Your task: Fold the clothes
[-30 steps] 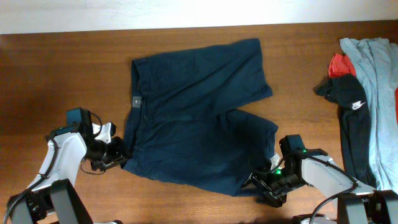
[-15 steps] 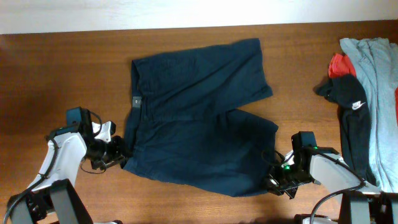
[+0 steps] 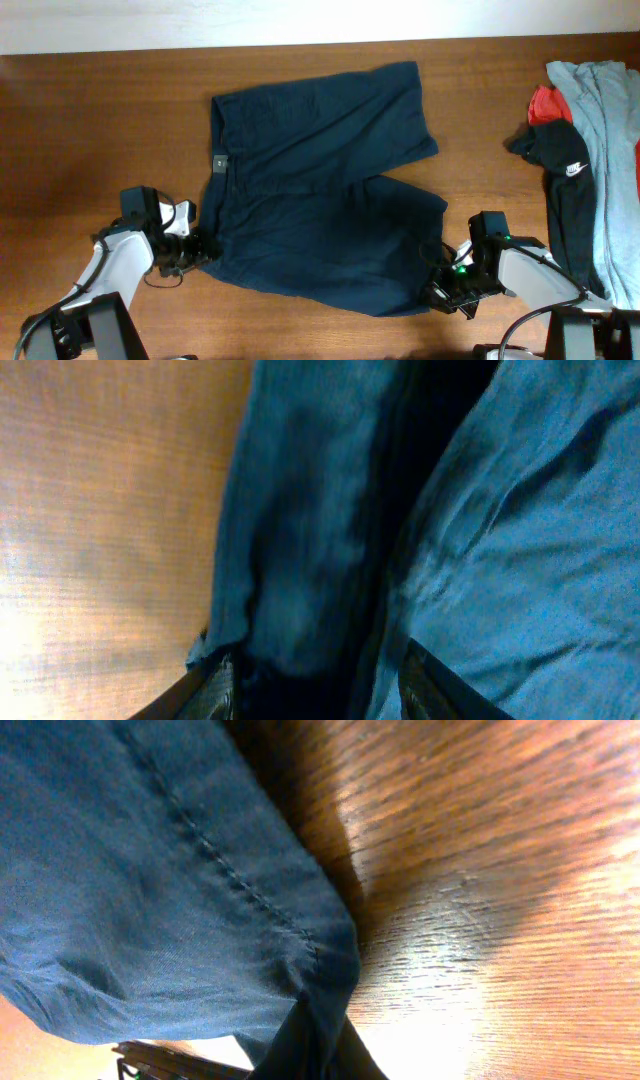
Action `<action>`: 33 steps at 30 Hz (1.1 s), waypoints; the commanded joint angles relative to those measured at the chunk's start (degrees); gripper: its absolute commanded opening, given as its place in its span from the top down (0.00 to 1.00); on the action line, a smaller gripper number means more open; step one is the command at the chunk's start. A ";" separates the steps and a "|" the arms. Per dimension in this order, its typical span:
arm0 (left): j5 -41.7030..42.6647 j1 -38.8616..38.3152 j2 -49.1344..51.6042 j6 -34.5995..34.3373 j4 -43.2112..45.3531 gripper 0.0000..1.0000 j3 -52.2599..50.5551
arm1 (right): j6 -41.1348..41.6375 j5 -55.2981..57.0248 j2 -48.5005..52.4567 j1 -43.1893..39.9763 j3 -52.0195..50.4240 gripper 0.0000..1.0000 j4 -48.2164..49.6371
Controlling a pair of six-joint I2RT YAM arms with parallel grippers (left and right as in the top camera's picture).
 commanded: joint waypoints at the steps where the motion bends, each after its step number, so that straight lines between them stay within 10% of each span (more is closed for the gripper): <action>1: -0.48 -0.39 0.85 -0.66 2.80 0.55 -1.53 | -1.55 6.47 0.87 -0.50 -0.31 0.93 1.79; 5: 0.02 -0.37 0.83 -0.74 1.86 1.00 -1.53 | -3.13 5.60 0.87 -0.50 -0.24 0.93 2.69; 23: 2.05 -0.33 -19.45 3.52 -32.39 1.00 12.55 | -15.21 6.45 -18.88 -0.48 27.67 0.96 -33.88; 33: 1.88 -0.33 -20.81 -3.91 -15.04 1.00 18.95 | -10.21 -5.75 -9.51 -0.48 33.14 0.96 0.02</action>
